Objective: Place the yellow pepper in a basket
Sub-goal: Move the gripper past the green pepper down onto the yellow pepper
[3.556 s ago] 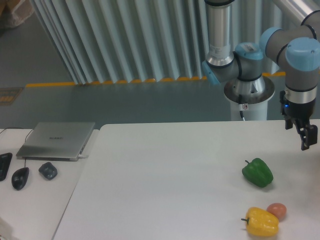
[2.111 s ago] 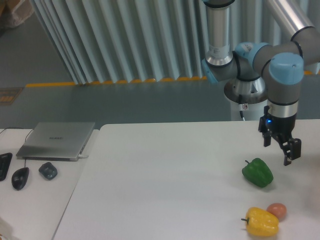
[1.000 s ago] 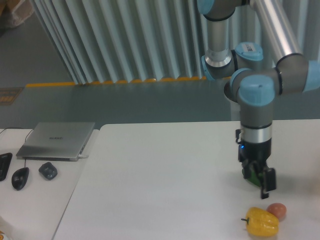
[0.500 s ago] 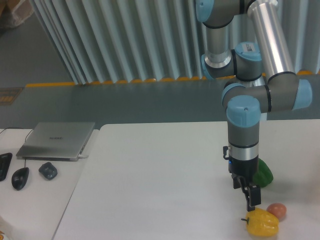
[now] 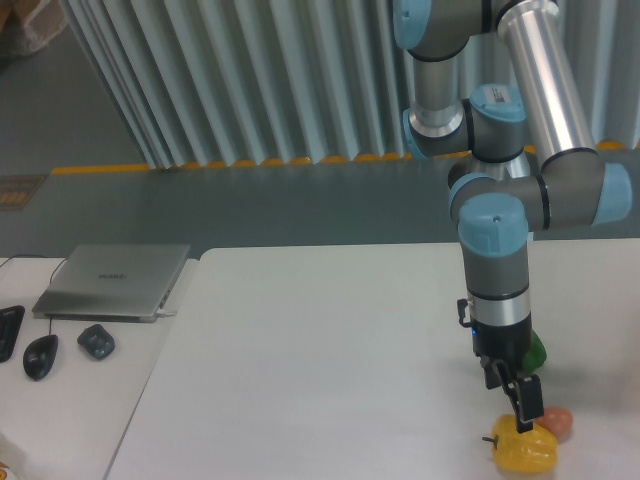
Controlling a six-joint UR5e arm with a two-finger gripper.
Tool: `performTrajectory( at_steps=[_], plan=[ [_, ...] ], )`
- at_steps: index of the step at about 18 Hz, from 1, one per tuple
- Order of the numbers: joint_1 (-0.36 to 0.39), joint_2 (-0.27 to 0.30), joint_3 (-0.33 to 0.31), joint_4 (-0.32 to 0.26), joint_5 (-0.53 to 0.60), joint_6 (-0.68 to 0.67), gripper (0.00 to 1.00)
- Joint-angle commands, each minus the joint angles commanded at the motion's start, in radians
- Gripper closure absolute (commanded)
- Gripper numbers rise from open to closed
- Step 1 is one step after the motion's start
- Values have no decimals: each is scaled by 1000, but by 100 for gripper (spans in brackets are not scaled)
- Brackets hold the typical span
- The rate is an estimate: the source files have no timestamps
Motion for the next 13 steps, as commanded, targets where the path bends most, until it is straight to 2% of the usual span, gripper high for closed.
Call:
performTrajectory(
  at_steps=[7, 10, 13],
  plan=[
    [2, -34, 31, 3, 31, 0, 0],
    [0, -52, 34, 41, 31, 0, 0],
    [0, -72, 29, 43, 31, 0, 0]
  ],
)
